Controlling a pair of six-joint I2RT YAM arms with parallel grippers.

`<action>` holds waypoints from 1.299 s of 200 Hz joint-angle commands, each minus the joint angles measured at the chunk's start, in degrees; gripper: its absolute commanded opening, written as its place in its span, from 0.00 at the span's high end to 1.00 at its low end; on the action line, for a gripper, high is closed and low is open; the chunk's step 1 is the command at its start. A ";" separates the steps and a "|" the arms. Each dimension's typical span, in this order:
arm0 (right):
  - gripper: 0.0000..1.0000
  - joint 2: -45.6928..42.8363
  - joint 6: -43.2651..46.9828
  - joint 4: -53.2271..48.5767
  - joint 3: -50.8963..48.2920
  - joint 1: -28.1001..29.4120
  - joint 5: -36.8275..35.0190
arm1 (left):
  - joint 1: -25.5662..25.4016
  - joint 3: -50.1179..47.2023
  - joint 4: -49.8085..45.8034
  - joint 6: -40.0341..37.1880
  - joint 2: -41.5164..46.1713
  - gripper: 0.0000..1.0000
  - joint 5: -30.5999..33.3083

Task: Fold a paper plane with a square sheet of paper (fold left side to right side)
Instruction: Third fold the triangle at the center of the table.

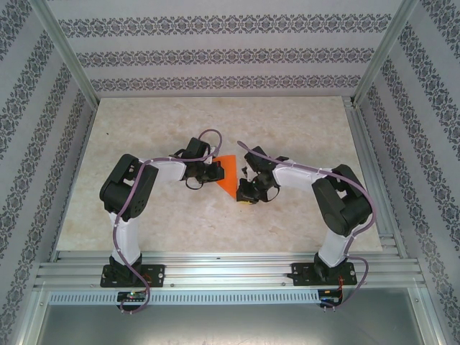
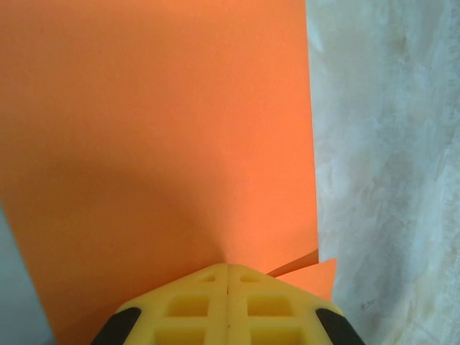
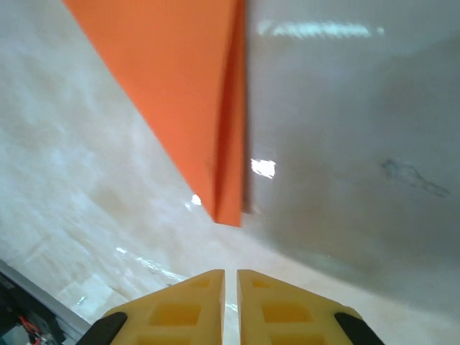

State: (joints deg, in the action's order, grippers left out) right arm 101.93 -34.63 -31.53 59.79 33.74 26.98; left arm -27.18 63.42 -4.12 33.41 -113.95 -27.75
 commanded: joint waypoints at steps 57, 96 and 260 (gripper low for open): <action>0.86 9.07 -1.27 5.75 7.99 1.51 -1.35 | 0.53 -1.36 -5.34 -1.81 -2.15 0.97 7.45; 0.86 8.17 -0.58 3.84 2.86 0.47 -3.37 | 0.54 -1.37 -5.36 -1.86 -1.80 0.97 7.48; 0.79 8.80 7.47 6.31 14.50 -2.57 -0.81 | 11.13 -3.71 -10.90 3.68 20.52 0.40 -3.23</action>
State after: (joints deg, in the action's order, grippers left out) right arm 105.91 -28.32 -27.14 71.79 31.59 24.69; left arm -17.63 64.27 -15.55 32.73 -91.72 -27.29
